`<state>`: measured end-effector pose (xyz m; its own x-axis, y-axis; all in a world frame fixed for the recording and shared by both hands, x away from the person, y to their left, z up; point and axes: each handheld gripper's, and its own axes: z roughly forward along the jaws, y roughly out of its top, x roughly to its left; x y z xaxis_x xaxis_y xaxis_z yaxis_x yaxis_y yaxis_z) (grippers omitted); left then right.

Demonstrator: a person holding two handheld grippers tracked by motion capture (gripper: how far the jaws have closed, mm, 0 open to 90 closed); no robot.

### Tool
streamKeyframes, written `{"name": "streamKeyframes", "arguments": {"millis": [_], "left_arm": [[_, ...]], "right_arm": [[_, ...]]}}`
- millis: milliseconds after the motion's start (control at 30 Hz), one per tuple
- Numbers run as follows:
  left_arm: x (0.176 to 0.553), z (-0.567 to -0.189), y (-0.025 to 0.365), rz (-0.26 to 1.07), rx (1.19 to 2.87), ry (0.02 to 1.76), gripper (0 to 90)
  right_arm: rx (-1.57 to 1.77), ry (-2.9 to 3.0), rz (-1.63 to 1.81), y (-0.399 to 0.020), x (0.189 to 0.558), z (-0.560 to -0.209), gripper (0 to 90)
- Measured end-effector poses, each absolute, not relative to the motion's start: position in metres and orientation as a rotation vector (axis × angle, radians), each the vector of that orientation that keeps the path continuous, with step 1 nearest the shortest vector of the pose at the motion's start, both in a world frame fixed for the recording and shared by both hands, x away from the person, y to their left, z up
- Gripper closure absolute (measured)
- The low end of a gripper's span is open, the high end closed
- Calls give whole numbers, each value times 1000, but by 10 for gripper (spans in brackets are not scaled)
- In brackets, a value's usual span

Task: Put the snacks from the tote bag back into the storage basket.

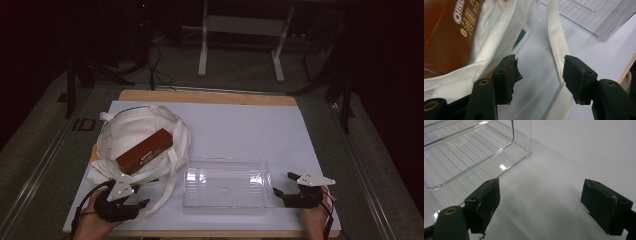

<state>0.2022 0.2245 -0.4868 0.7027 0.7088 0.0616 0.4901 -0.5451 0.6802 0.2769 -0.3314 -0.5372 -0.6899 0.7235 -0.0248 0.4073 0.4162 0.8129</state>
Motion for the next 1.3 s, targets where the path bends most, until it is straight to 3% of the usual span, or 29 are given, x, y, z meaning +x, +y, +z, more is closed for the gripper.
{"name": "streamKeyframes", "arguments": {"millis": [1300], "left_arm": [[226, -448, 244, 459, 2392, 853, 439]], "right_arm": [[957, 2280, 1182, -332, 274, -537, 158]]}}
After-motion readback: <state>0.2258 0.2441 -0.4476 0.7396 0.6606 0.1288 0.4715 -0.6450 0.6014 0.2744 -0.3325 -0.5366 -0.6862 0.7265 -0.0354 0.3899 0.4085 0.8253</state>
